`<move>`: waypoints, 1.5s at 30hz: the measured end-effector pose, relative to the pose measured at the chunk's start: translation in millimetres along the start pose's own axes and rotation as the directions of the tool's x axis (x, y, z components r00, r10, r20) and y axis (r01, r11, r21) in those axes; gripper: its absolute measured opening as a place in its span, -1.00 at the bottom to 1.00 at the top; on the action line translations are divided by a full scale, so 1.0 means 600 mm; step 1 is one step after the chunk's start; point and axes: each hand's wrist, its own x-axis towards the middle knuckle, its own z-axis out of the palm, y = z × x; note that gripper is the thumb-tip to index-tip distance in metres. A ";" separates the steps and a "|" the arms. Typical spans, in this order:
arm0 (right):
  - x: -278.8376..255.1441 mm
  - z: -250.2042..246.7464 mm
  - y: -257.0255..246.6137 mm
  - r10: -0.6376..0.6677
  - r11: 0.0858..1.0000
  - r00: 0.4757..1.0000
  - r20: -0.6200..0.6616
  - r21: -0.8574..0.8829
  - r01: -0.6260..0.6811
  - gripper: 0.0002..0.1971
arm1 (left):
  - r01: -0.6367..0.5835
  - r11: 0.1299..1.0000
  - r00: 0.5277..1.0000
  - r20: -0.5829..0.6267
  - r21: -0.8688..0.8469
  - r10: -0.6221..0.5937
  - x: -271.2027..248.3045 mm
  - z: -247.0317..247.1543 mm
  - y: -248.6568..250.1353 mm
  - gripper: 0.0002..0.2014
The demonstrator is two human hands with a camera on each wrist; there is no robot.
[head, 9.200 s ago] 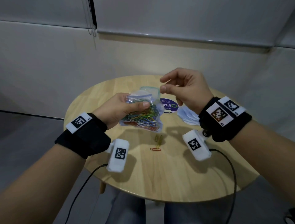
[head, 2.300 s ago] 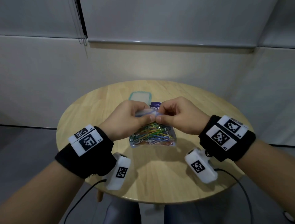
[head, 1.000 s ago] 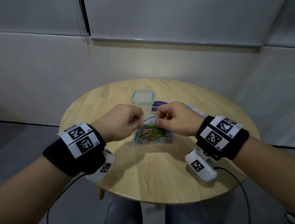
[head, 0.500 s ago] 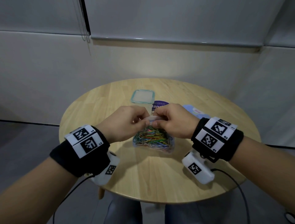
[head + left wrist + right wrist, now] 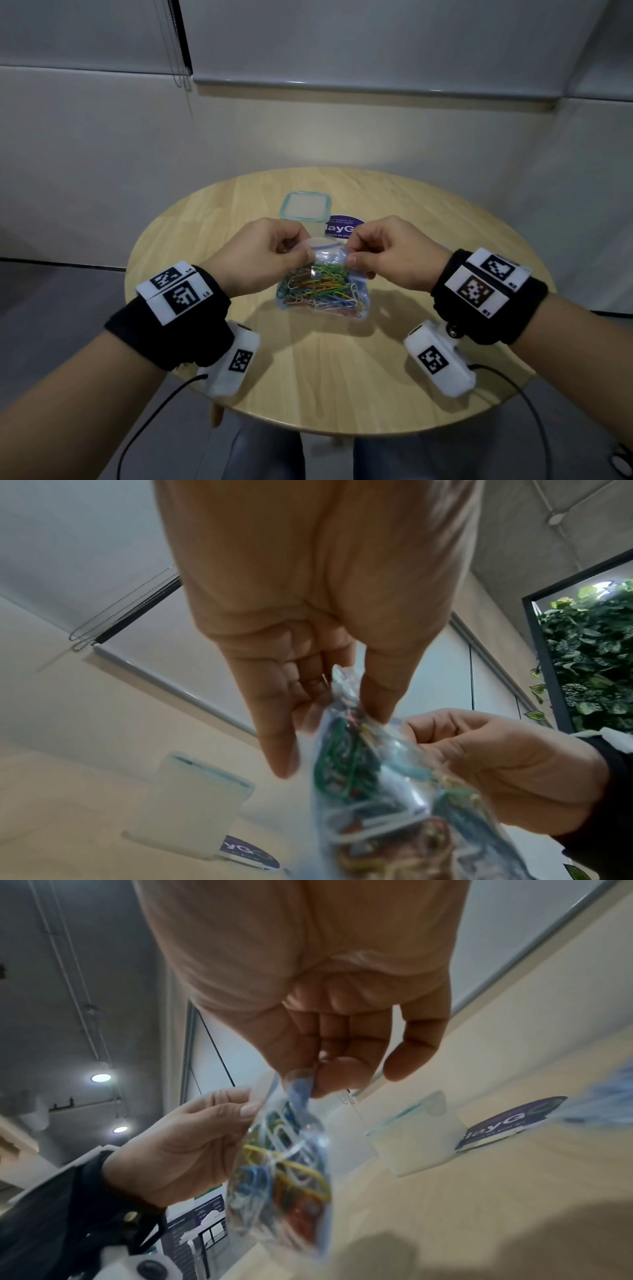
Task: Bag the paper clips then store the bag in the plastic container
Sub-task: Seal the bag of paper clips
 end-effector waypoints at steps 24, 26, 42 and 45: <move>0.014 0.016 -0.020 -0.093 0.954 0.995 0.045 -0.282 0.101 -0.78 | -0.062 0.974 0.997 0.049 0.217 0.052 0.006 0.014 0.015 -0.77; 0.021 0.019 -0.024 -0.085 0.933 0.994 0.064 -0.345 0.102 -0.71 | -0.059 0.970 0.998 0.030 0.234 0.053 0.006 0.016 0.017 -0.76; 0.121 0.004 0.015 0.092 0.960 0.996 0.008 -0.266 -0.086 -0.59 | 0.124 0.930 0.989 0.027 0.346 -0.142 0.046 -0.063 -0.062 -0.68; 0.168 -0.001 0.031 0.087 0.897 0.995 -0.040 -0.432 -0.095 -0.77 | 0.301 0.936 0.953 -0.033 0.182 -0.300 0.050 -0.091 -0.100 -0.71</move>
